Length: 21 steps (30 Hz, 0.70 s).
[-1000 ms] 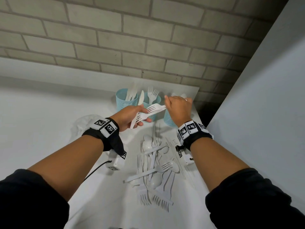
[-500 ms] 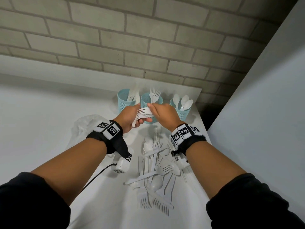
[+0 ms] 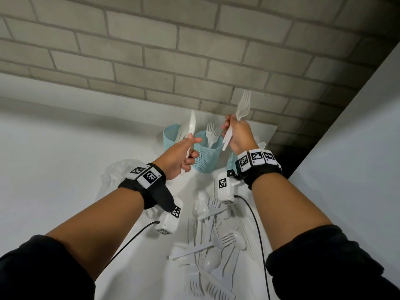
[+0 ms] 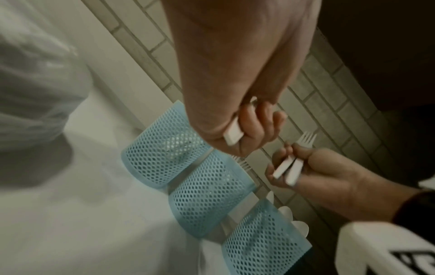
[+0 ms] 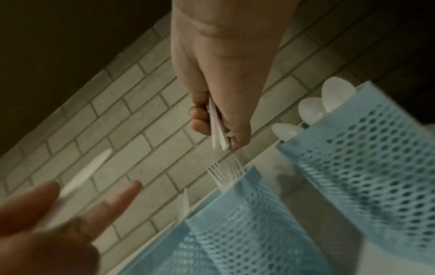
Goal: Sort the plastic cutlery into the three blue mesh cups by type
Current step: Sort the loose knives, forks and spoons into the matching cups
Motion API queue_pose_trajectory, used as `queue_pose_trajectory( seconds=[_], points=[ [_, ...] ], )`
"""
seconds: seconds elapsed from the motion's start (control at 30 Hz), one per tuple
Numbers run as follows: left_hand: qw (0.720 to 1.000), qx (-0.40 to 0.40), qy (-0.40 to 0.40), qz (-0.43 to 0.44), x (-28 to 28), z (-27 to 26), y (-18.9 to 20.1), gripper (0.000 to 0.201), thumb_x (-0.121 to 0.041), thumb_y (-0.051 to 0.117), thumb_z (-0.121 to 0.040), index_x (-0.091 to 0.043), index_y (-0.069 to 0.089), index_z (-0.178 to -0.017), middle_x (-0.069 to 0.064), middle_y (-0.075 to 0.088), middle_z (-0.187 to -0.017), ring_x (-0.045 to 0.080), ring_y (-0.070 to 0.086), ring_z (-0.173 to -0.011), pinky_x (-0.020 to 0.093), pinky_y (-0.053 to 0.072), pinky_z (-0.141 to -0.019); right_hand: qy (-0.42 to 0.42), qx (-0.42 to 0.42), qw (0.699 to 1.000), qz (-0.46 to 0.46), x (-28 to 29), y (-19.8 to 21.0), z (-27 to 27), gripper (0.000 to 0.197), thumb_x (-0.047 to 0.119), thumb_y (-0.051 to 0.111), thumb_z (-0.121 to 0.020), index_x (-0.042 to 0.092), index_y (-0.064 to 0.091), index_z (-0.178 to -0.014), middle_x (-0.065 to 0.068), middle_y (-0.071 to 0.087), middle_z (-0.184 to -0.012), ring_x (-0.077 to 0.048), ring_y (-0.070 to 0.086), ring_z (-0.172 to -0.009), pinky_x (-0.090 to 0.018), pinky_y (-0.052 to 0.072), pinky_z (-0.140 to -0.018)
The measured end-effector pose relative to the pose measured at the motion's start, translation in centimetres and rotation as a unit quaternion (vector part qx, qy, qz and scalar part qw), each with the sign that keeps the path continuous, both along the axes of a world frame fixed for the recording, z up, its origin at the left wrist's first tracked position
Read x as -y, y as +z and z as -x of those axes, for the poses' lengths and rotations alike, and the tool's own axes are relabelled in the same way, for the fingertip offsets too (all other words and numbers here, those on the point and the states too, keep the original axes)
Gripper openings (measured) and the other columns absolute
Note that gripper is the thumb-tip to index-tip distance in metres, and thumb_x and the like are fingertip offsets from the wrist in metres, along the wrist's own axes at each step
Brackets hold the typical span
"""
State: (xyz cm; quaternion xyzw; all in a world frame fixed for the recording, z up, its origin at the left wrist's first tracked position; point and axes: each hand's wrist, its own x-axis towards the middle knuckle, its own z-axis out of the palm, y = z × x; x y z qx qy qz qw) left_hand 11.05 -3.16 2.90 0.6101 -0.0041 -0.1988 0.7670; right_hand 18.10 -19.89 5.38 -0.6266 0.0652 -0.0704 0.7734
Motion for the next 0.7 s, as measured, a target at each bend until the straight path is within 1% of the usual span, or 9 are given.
queue_pose_trajectory(
  seconds=[0.13,0.27,0.3,0.4,0.47,0.53,0.6,0.67,0.7],
  points=[
    [1.0,-0.018,-0.002,0.025,-0.2,-0.3,-0.7,0.04,-0.05,0.022,-0.099,-0.03,0.051,-0.117,-0.003,0.039,-0.065,0.006,0.026,-0.051,0.014,0.021,-0.042,-0.02,0.073,0.996,-0.043,-1.7,-0.1,-1.2,0.022,0.015,0.036,-0.101,0.015,0.052,-0.086,-0.001,0.052,-0.074,-0.011,0.053,-0.073,-0.019,0.045,-0.074],
    [1.0,-0.008,0.01,0.022,-0.6,-0.6,-1.4,0.034,-0.041,0.023,-0.102,-0.03,0.046,-0.124,-0.003,0.04,-0.069,0.006,0.031,-0.051,0.016,0.024,-0.045,-0.006,0.049,0.998,0.04,-2.7,-1.8,-1.6,0.018,0.014,0.041,-0.1,0.008,0.057,-0.104,-0.005,0.06,-0.091,-0.01,0.057,-0.084,-0.025,0.047,-0.083],
    [1.0,-0.005,0.017,0.025,-0.6,-0.7,-1.5,0.033,-0.038,0.023,-0.103,-0.029,0.044,-0.126,-0.002,0.04,-0.07,0.006,0.032,-0.051,0.017,0.025,-0.047,0.003,0.034,0.997,0.067,-2.8,-2.3,-1.8,0.018,0.012,0.042,-0.099,0.007,0.059,-0.104,-0.005,0.06,-0.093,-0.012,0.058,-0.087,-0.03,0.048,-0.088],
    [0.998,0.016,0.051,0.04,-0.8,-1.0,-1.5,0.032,-0.022,0.025,-0.104,-0.019,0.044,-0.13,0.0,0.042,-0.071,0.01,0.038,-0.059,0.022,0.032,-0.057,0.019,-0.001,0.994,0.112,-2.7,-3.4,-2.0,0.017,0.007,0.049,-0.095,0.016,0.06,-0.087,-0.003,0.062,-0.087,-0.02,0.058,-0.092,-0.046,0.044,-0.102],
    [0.995,0.041,0.09,0.03,-1.0,-1.4,-1.4,0.034,-0.01,0.025,-0.103,-0.006,0.045,-0.131,0.001,0.045,-0.074,0.01,0.042,-0.065,0.021,0.035,-0.062,0.0,-0.009,0.992,0.126,-2.5,-3.4,-2.1,0.012,0.004,0.056,-0.09,0.015,0.06,-0.095,-0.007,0.062,-0.097,-0.023,0.059,-0.098,-0.046,0.044,-0.102],
    [0.989,0.059,0.126,0.046,-1.3,-2.2,-0.9,0.035,-0.002,0.025,-0.101,0.0,0.043,-0.131,0.001,0.045,-0.075,0.009,0.043,-0.065,0.018,0.037,-0.061,-0.013,-0.008,0.99,0.142,-2.0,-3.0,-2.1,0.029,0.0,0.059,-0.086,0.007,0.054,-0.114,-0.008,0.059,-0.105,-0.022,0.057,-0.1,-0.037,0.047,-0.099],
    [0.982,0.074,0.156,0.074,-1.5,-3.0,0.0,0.036,-0.002,0.025,-0.1,-0.011,0.041,-0.13,0.001,0.041,-0.071,0.009,0.038,-0.06,0.02,0.034,-0.056,-0.008,0.0,0.99,0.139,-1.5,-2.5,-2.0,0.04,-0.006,0.059,-0.084,0.004,0.048,-0.122,-0.006,0.059,-0.098,-0.021,0.057,-0.096,-0.032,0.048,-0.091],
    [0.976,0.111,0.175,0.068,-1.8,-3.7,1.2,0.028,-0.015,0.024,-0.102,-0.023,0.039,-0.124,-0.001,0.037,-0.069,0.009,0.033,-0.057,0.022,0.03,-0.055,-0.006,0.022,0.989,0.147,-1.1,-2.1,-1.8,0.04,-0.01,0.057,-0.083,0.004,0.049,-0.12,-0.006,0.061,-0.098,-0.019,0.058,-0.094,-0.028,0.049,-0.086],
    [0.973,0.131,0.179,0.06,-1.8,-4.0,1.8,0.027,-0.021,0.023,-0.104,-0.025,0.039,-0.124,-0.001,0.035,-0.069,0.009,0.032,-0.057,0.022,0.031,-0.054,-0.014,0.033,0.986,0.16,-1.0,-2.0,-1.7,0.038,-0.011,0.056,-0.083,0.003,0.05,-0.118,-0.006,0.061,-0.1,-0.017,0.057,-0.094,-0.022,0.05,-0.082]
  ],
)
